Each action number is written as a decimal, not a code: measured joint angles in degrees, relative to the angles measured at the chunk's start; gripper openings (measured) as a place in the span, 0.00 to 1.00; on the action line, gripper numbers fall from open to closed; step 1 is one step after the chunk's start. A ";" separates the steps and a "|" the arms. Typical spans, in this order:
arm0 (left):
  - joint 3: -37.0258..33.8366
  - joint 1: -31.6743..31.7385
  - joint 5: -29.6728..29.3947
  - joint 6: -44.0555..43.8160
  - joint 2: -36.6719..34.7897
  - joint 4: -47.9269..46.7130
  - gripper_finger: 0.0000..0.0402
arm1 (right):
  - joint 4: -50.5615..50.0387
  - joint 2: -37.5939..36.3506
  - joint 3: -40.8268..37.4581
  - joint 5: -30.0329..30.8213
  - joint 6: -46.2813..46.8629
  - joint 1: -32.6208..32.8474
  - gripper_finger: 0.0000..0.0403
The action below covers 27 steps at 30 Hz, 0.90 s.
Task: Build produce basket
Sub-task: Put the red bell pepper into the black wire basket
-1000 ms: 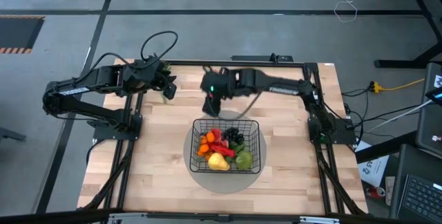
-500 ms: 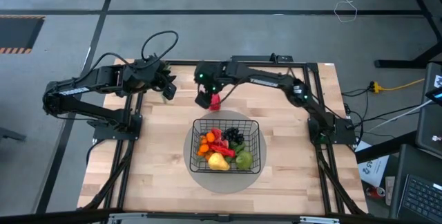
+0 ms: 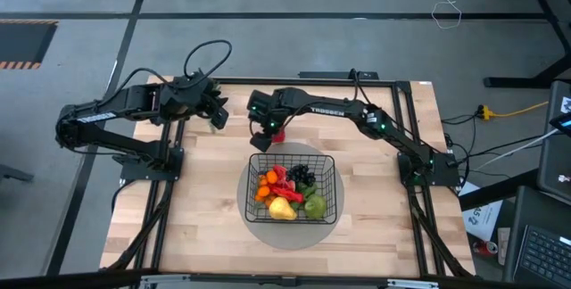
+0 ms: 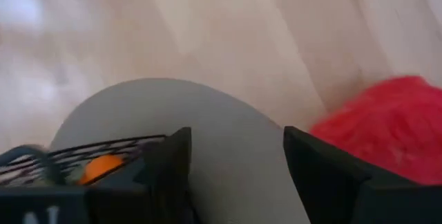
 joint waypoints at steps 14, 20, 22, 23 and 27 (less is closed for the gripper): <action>0.00 0.02 0.04 0.16 -0.03 -0.04 0.35 | -13.68 0.68 0.29 9.80 2.93 -1.35 0.58; 0.00 0.01 0.02 0.15 -0.03 -0.04 0.35 | -17.56 0.59 0.55 12.51 1.76 -1.64 0.58; 0.00 0.00 -0.17 0.16 -0.03 -0.05 0.35 | -18.52 0.59 0.55 13.80 0.76 -1.79 0.58; 0.00 0.01 -0.53 0.16 -0.03 -0.13 0.35 | -18.90 0.59 0.55 14.29 0.71 -1.90 0.58; 0.00 0.02 -1.36 0.16 -0.03 -1.40 0.35 | -20.05 0.59 0.55 14.48 0.63 -2.25 0.58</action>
